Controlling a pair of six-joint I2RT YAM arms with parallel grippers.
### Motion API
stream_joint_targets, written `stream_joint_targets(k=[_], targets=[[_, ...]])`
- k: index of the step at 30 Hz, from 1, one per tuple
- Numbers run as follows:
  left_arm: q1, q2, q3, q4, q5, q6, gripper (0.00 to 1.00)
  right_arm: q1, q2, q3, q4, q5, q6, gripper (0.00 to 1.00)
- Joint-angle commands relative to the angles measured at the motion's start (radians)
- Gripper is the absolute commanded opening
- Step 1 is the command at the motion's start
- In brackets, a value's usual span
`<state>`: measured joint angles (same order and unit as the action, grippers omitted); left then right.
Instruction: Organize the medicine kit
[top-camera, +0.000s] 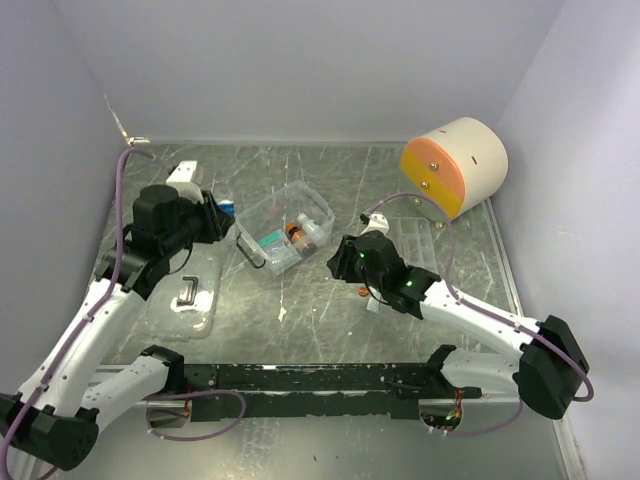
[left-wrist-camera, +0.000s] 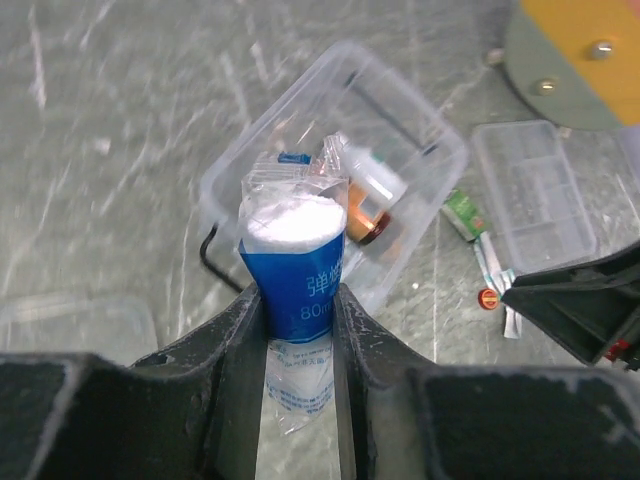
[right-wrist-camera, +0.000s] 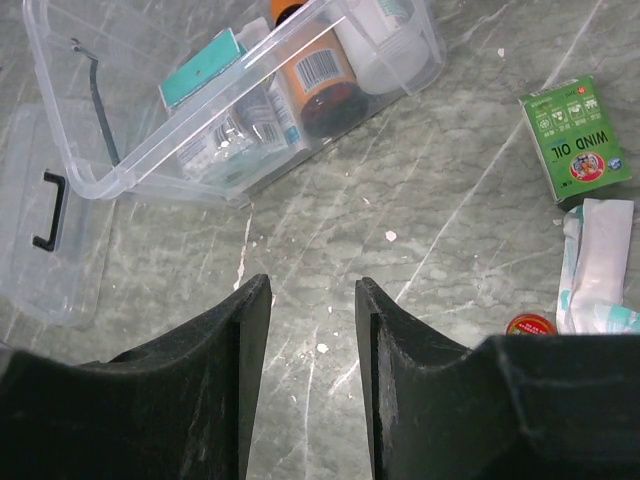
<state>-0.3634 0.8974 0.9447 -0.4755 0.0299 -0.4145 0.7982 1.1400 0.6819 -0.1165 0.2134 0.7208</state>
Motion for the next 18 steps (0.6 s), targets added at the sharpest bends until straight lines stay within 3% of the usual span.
stream_joint_targets(k=[1, 8, 18], targets=[[-0.005, 0.092, 0.113, 0.096, 0.223, 0.229, 0.33, -0.004, -0.047, -0.037, 0.021, 0.027, -0.013, 0.4], [-0.01, 0.342, 0.276, 0.224, 0.543, 0.39, 0.36, -0.008, -0.082, -0.054, 0.002, 0.038, -0.002, 0.4], [-0.066, 0.661, 0.472, 0.172, 0.484, 0.703, 0.38, -0.017, -0.103, -0.043, -0.048, 0.061, -0.026, 0.4]])
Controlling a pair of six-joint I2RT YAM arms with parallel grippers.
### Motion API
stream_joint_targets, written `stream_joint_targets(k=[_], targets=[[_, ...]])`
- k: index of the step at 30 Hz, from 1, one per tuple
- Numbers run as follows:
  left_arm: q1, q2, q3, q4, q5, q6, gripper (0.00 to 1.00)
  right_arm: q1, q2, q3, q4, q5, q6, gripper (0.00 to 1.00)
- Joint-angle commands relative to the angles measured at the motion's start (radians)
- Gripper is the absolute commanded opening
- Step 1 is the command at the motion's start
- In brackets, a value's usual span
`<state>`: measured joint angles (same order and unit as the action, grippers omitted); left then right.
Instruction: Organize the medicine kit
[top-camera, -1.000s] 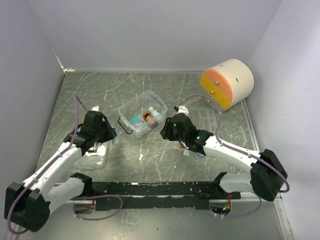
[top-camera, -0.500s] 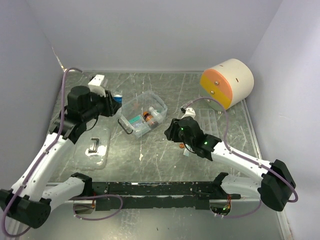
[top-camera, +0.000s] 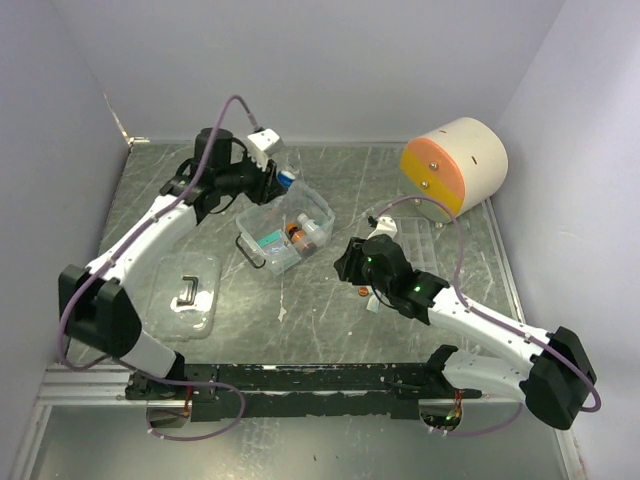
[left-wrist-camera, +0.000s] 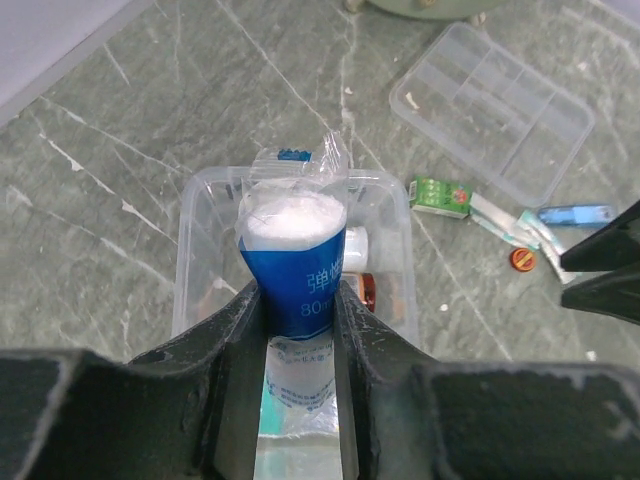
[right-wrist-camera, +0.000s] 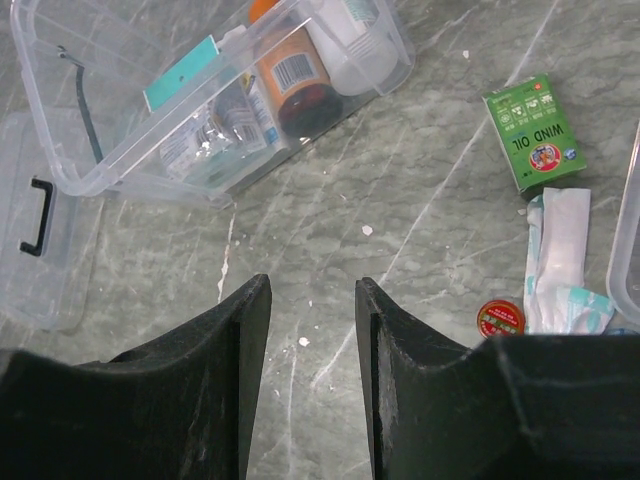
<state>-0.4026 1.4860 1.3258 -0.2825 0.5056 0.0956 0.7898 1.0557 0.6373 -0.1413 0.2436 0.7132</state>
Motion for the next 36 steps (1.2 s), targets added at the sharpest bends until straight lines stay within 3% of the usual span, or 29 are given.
stream_joint_targets(k=[1, 8, 17, 22, 27, 30, 36], targets=[[-0.031, 0.101, 0.109, -0.042, -0.012, 0.222, 0.38, -0.009, -0.02, 0.002, -0.027, 0.032, -0.018, 0.4], [-0.038, 0.245, 0.191, -0.074, -0.161, 0.339, 0.36, -0.011, -0.025, -0.015, -0.024, 0.034, 0.005, 0.4], [-0.09, 0.311, 0.178, -0.158, -0.277, 0.45, 0.36, -0.012, -0.029, -0.023, -0.022, 0.034, 0.024, 0.4], [-0.117, 0.299, 0.135, -0.112, -0.32, 0.446, 0.36, -0.012, -0.028, -0.023, -0.026, 0.033, 0.029, 0.4], [-0.13, 0.355, 0.194, -0.141, -0.389, 0.443, 0.35, -0.012, -0.033, -0.033, -0.024, 0.024, 0.038, 0.4], [-0.161, 0.397, 0.207, -0.126, -0.512, 0.44, 0.34, -0.012, -0.034, -0.039, -0.021, 0.023, 0.046, 0.39], [-0.181, 0.456, 0.21, -0.086, -0.592, 0.418, 0.32, -0.012, -0.032, -0.038, -0.023, 0.015, 0.048, 0.4]])
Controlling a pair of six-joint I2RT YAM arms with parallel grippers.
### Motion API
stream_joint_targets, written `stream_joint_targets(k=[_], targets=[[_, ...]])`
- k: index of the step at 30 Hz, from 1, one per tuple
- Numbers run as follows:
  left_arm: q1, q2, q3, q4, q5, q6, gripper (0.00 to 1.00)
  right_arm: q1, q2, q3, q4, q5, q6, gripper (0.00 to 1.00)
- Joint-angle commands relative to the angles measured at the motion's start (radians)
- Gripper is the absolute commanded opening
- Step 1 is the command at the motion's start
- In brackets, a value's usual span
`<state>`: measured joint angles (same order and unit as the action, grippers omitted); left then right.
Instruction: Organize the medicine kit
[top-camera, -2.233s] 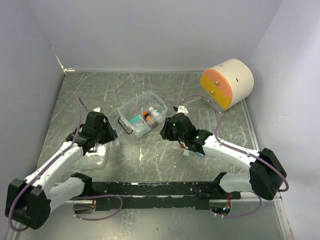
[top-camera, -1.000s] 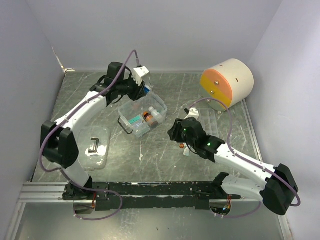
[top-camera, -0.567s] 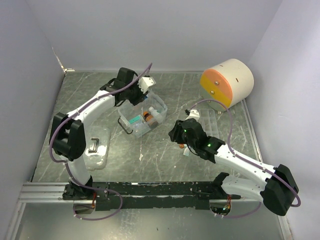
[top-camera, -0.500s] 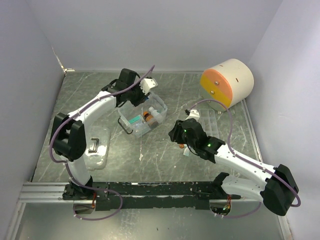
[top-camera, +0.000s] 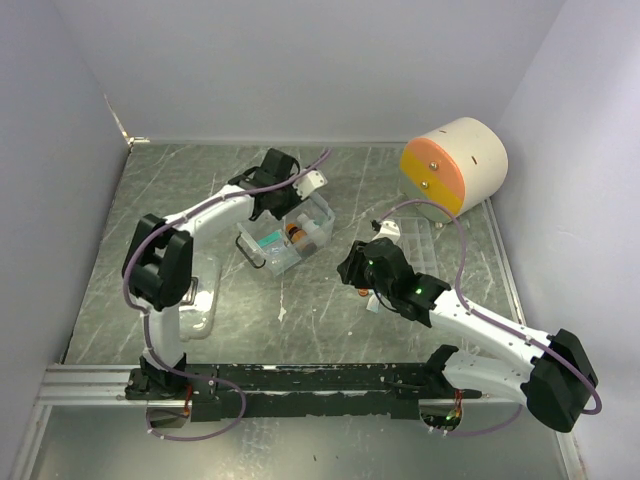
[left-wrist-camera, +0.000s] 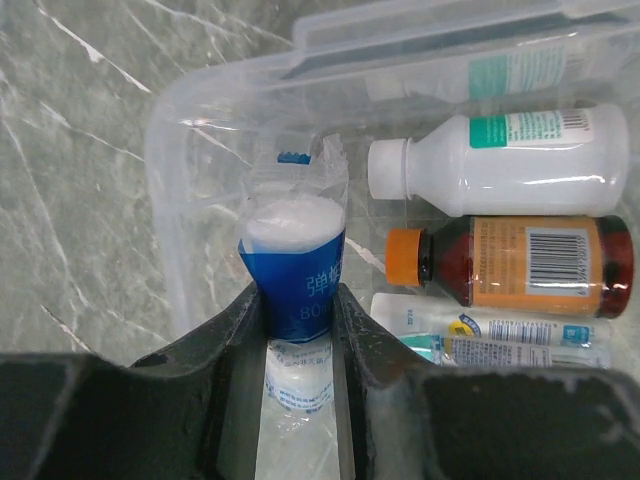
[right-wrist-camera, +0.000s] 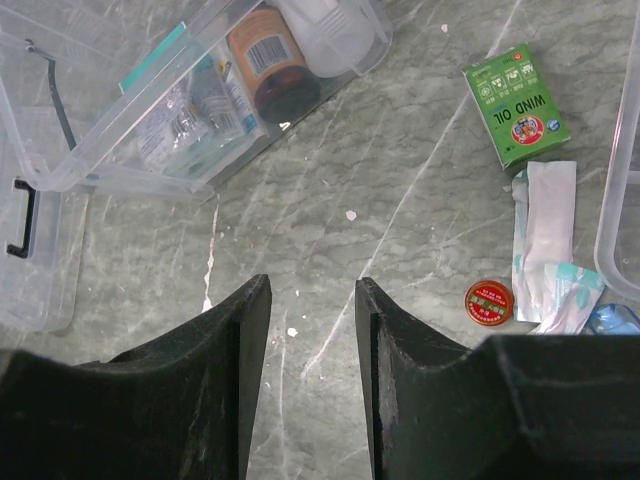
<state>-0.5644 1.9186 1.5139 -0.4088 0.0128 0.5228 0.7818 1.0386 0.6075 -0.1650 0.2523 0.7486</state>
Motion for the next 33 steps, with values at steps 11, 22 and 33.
stream_joint_targets(k=[11, 22, 33], targets=[[-0.069, 0.084, 0.012, 0.113, -0.231, 0.091, 0.34, -0.004, -0.004, -0.006, 0.0, -0.014, 0.008, 0.4], [-0.069, 0.099, -0.038, 0.191, -0.201, 0.061, 0.43, -0.004, 0.011, 0.007, -0.005, -0.02, 0.003, 0.4], [-0.067, 0.144, 0.031, 0.123, -0.26, -0.017, 0.57, -0.004, 0.031, 0.011, 0.028, -0.054, 0.006, 0.4]])
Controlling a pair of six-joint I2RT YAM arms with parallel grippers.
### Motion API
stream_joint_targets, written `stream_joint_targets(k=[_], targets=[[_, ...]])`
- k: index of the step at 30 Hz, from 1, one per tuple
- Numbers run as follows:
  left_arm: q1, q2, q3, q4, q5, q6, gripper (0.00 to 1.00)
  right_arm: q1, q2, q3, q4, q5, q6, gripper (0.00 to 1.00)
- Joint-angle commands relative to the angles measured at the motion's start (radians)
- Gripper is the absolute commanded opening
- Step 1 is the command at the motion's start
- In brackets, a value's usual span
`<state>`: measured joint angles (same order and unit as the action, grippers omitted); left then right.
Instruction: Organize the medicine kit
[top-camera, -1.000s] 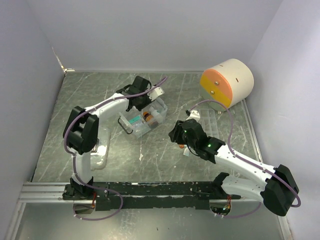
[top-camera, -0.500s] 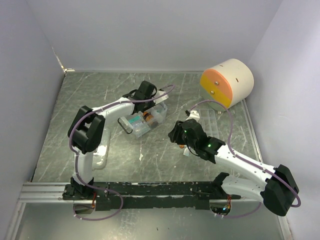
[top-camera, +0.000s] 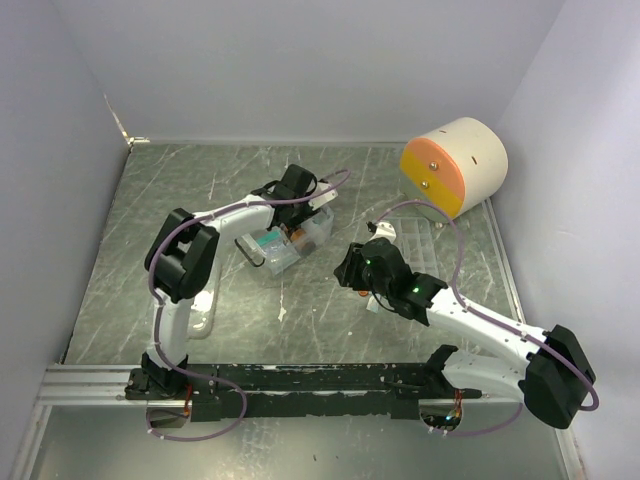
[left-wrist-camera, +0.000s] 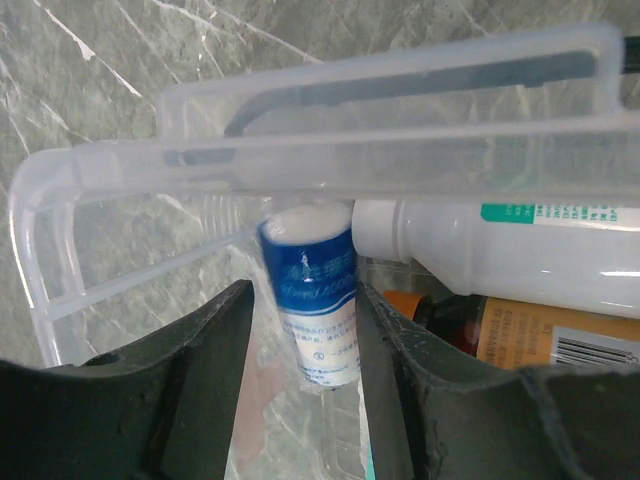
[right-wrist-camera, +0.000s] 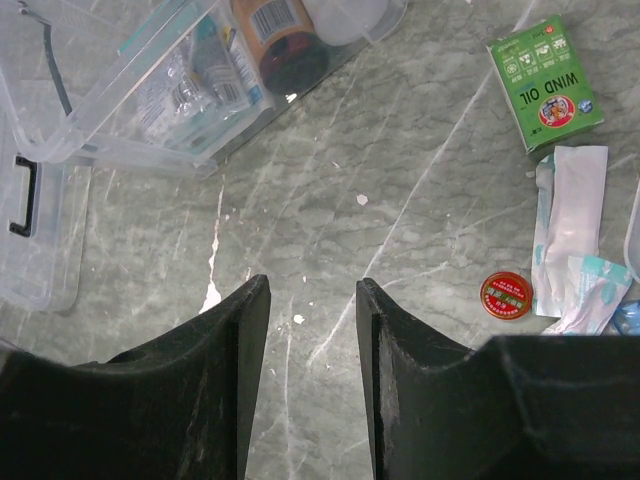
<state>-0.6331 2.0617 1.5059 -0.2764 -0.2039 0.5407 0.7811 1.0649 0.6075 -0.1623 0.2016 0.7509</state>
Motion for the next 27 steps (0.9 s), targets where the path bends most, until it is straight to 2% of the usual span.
stream_joint_targets(k=[1, 5, 10, 22, 27], targets=[[0.001, -0.007, 0.035, -0.007, -0.046, -0.038, 0.58, -0.003, 0.004, 0.009, 0.024, -0.002, 0.003, 0.41], [0.001, -0.033, 0.036, -0.015, -0.046, -0.046, 0.55, -0.003, 0.006, 0.01, 0.026, -0.001, 0.001, 0.41], [0.001, -0.056, 0.04, -0.009, -0.044, -0.06, 0.38, -0.003, 0.004, 0.007, 0.026, 0.002, 0.002, 0.41], [0.009, 0.009, 0.033, 0.051, -0.007, -0.111, 0.23, -0.003, -0.041, -0.01, -0.007, 0.046, 0.017, 0.41], [0.011, 0.009, -0.003, 0.092, 0.005, -0.13, 0.2, -0.003, -0.046, -0.01, -0.014, 0.054, 0.015, 0.41]])
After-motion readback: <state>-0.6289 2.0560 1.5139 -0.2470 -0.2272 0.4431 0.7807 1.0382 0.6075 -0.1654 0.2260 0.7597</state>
